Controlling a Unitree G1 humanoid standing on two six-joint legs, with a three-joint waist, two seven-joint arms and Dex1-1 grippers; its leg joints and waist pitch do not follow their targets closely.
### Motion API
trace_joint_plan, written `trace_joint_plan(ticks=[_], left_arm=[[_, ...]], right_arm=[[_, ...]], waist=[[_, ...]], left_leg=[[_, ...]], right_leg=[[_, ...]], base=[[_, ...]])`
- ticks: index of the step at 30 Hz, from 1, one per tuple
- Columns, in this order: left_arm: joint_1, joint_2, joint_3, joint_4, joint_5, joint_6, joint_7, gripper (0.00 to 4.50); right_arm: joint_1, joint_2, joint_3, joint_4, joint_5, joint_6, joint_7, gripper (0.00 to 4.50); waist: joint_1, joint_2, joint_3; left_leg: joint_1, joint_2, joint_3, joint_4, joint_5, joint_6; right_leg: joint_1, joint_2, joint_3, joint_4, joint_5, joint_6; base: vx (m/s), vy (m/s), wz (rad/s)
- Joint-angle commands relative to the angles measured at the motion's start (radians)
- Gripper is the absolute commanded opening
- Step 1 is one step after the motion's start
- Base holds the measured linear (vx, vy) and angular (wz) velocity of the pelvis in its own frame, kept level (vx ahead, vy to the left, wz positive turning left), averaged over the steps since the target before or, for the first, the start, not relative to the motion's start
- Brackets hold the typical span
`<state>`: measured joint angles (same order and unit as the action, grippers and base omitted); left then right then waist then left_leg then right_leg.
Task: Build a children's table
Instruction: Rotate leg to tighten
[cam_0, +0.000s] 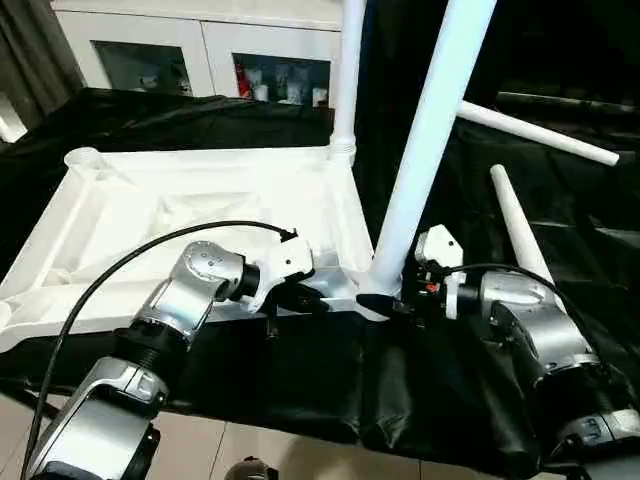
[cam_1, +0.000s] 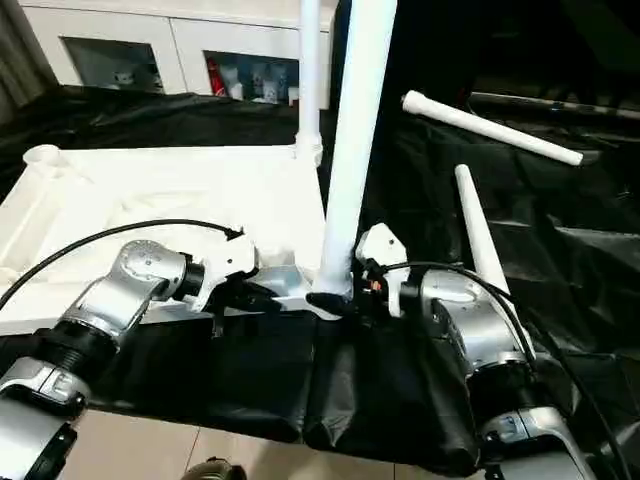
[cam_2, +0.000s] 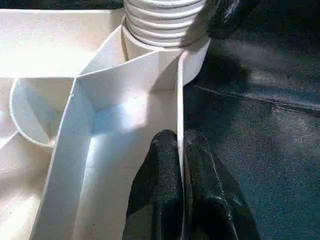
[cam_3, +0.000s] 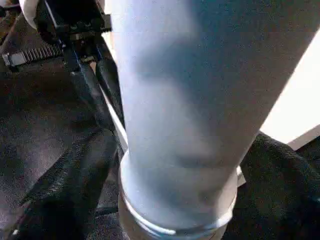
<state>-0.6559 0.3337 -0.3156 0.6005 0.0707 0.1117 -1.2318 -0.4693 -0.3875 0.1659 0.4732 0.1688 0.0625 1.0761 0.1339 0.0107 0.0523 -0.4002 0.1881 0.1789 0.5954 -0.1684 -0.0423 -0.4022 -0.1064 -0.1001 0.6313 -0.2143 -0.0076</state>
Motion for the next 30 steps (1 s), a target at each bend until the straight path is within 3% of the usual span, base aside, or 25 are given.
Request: trace_joint_plan(ticks=[1, 10, 18, 21, 22, 24, 26, 28, 30], left_arm=[[-0.001, -0.010, 0.004, -0.056, -0.055, -0.010, -0.027, 0.00], [0.006, -0.007, 0.009, -0.064, -0.051, -0.003, -0.029, 0.00], [0.009, -0.004, 0.009, -0.062, -0.049, 0.002, -0.029, 0.00], [0.008, -0.011, 0.016, -0.056, -0.052, 0.015, -0.016, 0.00], [-0.004, -0.038, 0.037, -0.031, -0.055, 0.028, 0.038, 0.00], [-0.022, -0.071, 0.059, 0.006, -0.053, 0.034, 0.109, 0.00], [-0.053, -0.116, 0.088, 0.061, -0.049, 0.058, 0.207, 0.00], [-0.074, -0.145, 0.103, 0.095, -0.051, 0.072, 0.259, 0.00], [-0.101, -0.179, 0.121, 0.136, -0.054, 0.091, 0.325, 0.00]], right_arm=[[0.004, -0.008, 0.008, -0.007, -0.011, -0.003, -0.004, 3.63], [0.003, -0.004, 0.009, -0.002, -0.011, 0.005, -0.007, 2.84], [0.009, -0.002, 0.016, 0.011, -0.027, -0.003, -0.005, 2.75], [0.010, 0.008, 0.004, 0.025, -0.024, 0.017, -0.034, 2.75], [0.002, 0.039, -0.020, 0.066, -0.031, 0.041, -0.125, 2.75], [-0.012, 0.078, -0.053, 0.114, -0.028, 0.076, -0.226, 2.75], [-0.038, 0.134, -0.105, 0.182, -0.008, 0.126, -0.356, 2.75], [-0.059, 0.166, -0.127, 0.231, -0.011, 0.132, -0.451, 2.74], [-0.086, 0.201, -0.148, 0.288, -0.021, 0.126, -0.568, 2.74]], waist=[[-0.005, -0.006, -0.074], [0.000, -0.007, -0.076], [-0.002, -0.008, -0.077], [-0.002, -0.006, -0.078], [-0.003, -0.006, -0.078], [-0.007, -0.006, -0.075], [-0.021, -0.008, -0.072], [-0.027, -0.009, -0.068], [-0.033, -0.006, -0.063]], left_leg=[[0.024, 0.049, -0.011, -0.061, -0.122, 0.081], [0.025, 0.049, -0.011, -0.059, -0.113, 0.087], [0.024, 0.048, -0.010, -0.056, -0.101, 0.091], [0.025, 0.048, -0.010, -0.056, -0.102, 0.089], [0.025, 0.048, -0.010, -0.056, -0.102, 0.087], [0.025, 0.047, -0.011, -0.058, -0.113, 0.076], [0.026, 0.044, -0.011, -0.063, -0.153, 0.042], [0.028, 0.043, -0.013, -0.069, -0.211, 0.016], [0.031, 0.043, -0.013, -0.073, -0.242, 0.000]], right_leg=[[0.059, -0.057, 0.055, -0.061, 0.045, -0.271], [0.058, -0.057, 0.054, -0.059, 0.047, -0.271], [0.059, -0.056, 0.055, -0.056, 0.057, -0.272], [0.058, -0.055, 0.055, -0.056, 0.057, -0.273], [0.058, -0.055, 0.055, -0.056, 0.056, -0.275], [0.055, -0.055, 0.055, -0.058, 0.034, -0.276], [0.056, -0.056, 0.056, -0.065, -0.038, -0.266], [0.060, -0.059, 0.054, -0.079, -0.137, -0.244], [0.055, -0.060, 0.058, -0.086, -0.187, -0.227]], base=[[0.000, 0.000, 0.00], [0.000, 0.000, 0.00], [0.000, 0.000, 0.00], [0.000, 0.000, 0.00], [0.000, 0.000, 0.00], [0.000, 0.000, 0.00], [0.000, 0.000, 0.00], [0.000, 0.000, 0.00], [0.000, 0.000, 0.00]])
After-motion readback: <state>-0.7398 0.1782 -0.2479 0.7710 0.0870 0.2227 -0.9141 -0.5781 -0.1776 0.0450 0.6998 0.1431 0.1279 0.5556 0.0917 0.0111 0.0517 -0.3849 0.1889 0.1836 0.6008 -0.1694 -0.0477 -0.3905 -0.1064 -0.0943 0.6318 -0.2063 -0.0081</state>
